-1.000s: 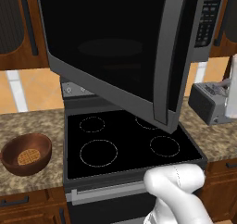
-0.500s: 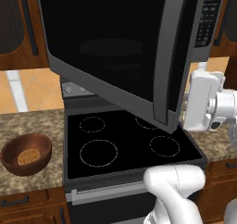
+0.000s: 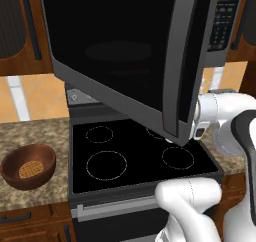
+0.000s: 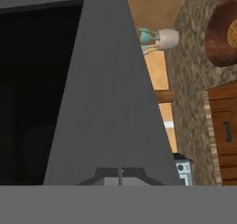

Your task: Open the microwave, place the bowl with waffle inside the microwave, then close the microwave door and turn it on.

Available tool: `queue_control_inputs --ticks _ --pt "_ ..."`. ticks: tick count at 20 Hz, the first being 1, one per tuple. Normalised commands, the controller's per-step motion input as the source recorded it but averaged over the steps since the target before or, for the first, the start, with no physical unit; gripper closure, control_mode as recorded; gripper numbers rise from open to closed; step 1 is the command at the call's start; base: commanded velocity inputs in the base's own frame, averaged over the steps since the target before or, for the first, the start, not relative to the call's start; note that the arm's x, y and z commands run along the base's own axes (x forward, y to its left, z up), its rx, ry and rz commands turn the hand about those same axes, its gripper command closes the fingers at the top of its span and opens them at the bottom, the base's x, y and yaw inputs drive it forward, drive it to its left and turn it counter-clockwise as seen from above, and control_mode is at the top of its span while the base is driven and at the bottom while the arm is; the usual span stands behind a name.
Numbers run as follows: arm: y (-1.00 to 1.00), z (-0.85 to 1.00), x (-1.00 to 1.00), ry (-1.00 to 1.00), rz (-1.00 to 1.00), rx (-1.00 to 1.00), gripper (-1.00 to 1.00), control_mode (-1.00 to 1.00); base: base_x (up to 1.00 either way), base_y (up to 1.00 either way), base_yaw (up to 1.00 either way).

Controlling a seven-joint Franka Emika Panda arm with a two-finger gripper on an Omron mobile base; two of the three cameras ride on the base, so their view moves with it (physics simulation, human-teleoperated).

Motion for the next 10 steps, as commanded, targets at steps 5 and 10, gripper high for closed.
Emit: queue_control_inputs --ticks 5,10 --pt "1.00 0.27 -0.04 0.17 0.14 0.01 1.00 -1.00 0.00 0.00 0.00" --pt "1.00 0.04 0.00 0.13 0.02 0.00 1.00 -1.00 0.00 0.00 0.00"
